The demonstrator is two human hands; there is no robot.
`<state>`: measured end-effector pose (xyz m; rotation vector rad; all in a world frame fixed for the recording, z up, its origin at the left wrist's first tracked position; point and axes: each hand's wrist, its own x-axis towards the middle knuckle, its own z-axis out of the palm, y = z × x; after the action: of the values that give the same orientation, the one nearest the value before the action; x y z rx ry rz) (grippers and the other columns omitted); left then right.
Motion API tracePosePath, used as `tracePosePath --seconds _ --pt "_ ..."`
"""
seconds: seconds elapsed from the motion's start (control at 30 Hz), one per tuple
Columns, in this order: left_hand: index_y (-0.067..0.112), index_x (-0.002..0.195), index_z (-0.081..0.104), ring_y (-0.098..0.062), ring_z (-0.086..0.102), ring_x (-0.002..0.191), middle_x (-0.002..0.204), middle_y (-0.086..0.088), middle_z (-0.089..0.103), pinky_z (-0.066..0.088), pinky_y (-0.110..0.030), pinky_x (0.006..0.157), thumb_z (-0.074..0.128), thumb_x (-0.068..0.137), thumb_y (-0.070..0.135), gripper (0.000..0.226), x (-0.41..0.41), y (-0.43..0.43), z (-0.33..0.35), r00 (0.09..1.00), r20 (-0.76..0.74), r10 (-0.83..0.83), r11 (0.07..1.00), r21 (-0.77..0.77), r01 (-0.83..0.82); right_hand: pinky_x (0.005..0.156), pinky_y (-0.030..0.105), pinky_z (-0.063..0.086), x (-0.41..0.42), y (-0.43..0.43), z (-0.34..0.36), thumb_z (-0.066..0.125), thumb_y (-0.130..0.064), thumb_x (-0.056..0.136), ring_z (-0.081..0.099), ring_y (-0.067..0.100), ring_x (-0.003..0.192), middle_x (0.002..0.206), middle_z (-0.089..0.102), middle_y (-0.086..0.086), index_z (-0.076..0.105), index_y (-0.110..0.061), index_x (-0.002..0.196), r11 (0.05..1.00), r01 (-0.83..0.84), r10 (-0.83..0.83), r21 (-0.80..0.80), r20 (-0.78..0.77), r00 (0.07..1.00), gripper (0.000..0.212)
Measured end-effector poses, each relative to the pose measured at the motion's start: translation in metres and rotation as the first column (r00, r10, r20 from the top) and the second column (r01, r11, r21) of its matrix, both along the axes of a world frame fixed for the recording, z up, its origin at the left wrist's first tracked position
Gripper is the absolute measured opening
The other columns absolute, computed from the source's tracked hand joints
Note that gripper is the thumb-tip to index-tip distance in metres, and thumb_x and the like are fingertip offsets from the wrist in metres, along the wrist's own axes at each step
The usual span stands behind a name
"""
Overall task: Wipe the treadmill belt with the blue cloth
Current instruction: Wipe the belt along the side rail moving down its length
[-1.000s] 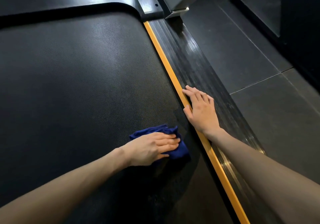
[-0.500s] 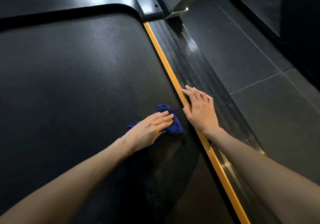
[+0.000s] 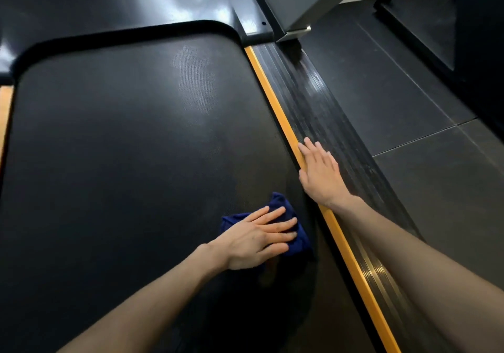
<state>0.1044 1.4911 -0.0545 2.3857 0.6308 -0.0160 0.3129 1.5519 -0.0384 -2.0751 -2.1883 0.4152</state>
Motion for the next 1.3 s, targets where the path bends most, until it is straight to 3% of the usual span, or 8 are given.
tracePosePath --seconds 0.1,0.2,0.47,0.63,0.77,0.97,1.1,1.3 --pt "0.026 0.131 0.051 -0.004 0.019 0.14 0.149 0.011 0.032 0.01 -0.024 0.115 0.025 0.1 0.039 0.043 -0.009 -0.004 0.011 0.926 0.192 0.324 0.945 -0.022 -0.326 0.102 0.038 0.035 -0.024 -0.04 0.01 0.055 -0.009 0.086 0.043 0.025 0.126 0.135 0.046 0.008 0.045 -0.012 0.132 0.974 0.142 -0.12 0.176 -0.133 0.984 0.047" --pt "0.024 0.105 0.062 -0.014 0.053 0.103 0.112 0.006 0.06 0.039 -0.027 0.084 0.035 0.093 0.04 0.033 -0.027 -0.011 0.012 0.8 0.218 0.559 0.748 0.283 -0.6 0.081 0.036 0.045 -0.047 -0.087 0.009 0.057 -0.017 0.085 0.056 0.023 0.096 0.105 0.053 0.002 0.053 -0.016 0.106 0.99 0.086 -0.066 0.112 -0.168 0.983 0.022" --pt "0.022 0.101 0.043 -0.016 0.041 0.094 0.106 0.003 0.045 0.031 -0.031 0.078 0.053 0.078 0.061 0.046 -0.043 -0.049 0.01 0.908 -0.116 0.403 0.864 0.376 -0.335 0.074 0.024 0.038 -0.06 -0.116 0.007 0.057 -0.035 0.088 0.045 0.009 0.085 0.093 0.044 -0.01 0.046 -0.025 0.093 0.997 -0.079 0.079 0.006 -0.171 0.982 0.017" --pt "0.021 0.102 0.048 -0.021 0.046 0.094 0.108 -0.001 0.049 0.037 -0.031 0.076 0.052 0.083 0.034 0.024 -0.048 -0.053 0.011 0.914 -0.069 0.4 0.852 0.395 -0.343 0.098 0.029 0.037 -0.039 -0.13 0.008 0.064 -0.037 0.085 0.04 0.01 0.116 0.127 0.039 -0.007 0.052 -0.031 0.12 0.948 -0.289 0.27 -0.133 -0.143 0.952 0.037" --pt "0.024 0.082 0.053 -0.015 0.049 0.085 0.093 0.007 0.054 0.035 -0.028 0.07 0.046 0.075 0.032 0.012 -0.058 -0.048 0.021 0.939 0.059 0.339 0.876 0.344 -0.338 0.081 0.033 0.049 -0.036 -0.131 0.013 0.071 -0.014 0.078 0.053 0.016 0.1 0.113 0.052 0.001 0.067 -0.022 0.101 0.974 -0.217 0.223 0.072 -0.099 0.97 0.025" --pt "0.028 0.107 0.059 -0.012 0.047 0.106 0.114 0.007 0.057 0.035 -0.033 0.09 0.059 0.086 0.032 0.022 -0.07 -0.043 0.037 0.974 -0.146 0.173 0.974 -0.121 -0.191 0.08 0.026 0.036 -0.059 -0.139 0.012 0.048 -0.022 0.093 0.049 0.007 0.091 0.103 0.054 -0.007 0.066 -0.027 0.096 0.997 0.076 -0.071 0.031 -0.14 0.988 0.019" --pt "0.025 0.109 0.061 -0.008 0.051 0.1 0.109 0.009 0.063 0.041 -0.03 0.09 0.05 0.091 0.016 0.023 -0.083 -0.045 0.038 0.877 -0.034 0.479 0.874 -0.07 -0.48 0.097 0.035 0.038 -0.108 -0.137 0.001 0.044 -0.046 0.093 0.041 0.022 0.116 0.128 0.041 0.011 0.044 -0.01 0.127 0.938 0.34 -0.343 -0.063 -0.041 0.938 0.05" --pt "0.025 0.103 0.064 -0.011 0.053 0.099 0.105 0.008 0.064 0.041 -0.031 0.09 0.046 0.089 0.01 0.027 -0.115 -0.041 0.038 0.708 -0.009 0.707 0.707 0.044 -0.706 0.116 0.043 -0.005 -0.14 -0.094 -0.012 0.045 -0.036 0.094 -0.001 0.029 0.144 0.156 0.006 0.016 0.016 -0.002 0.145 0.936 0.336 -0.34 -0.103 -0.024 0.94 0.068"
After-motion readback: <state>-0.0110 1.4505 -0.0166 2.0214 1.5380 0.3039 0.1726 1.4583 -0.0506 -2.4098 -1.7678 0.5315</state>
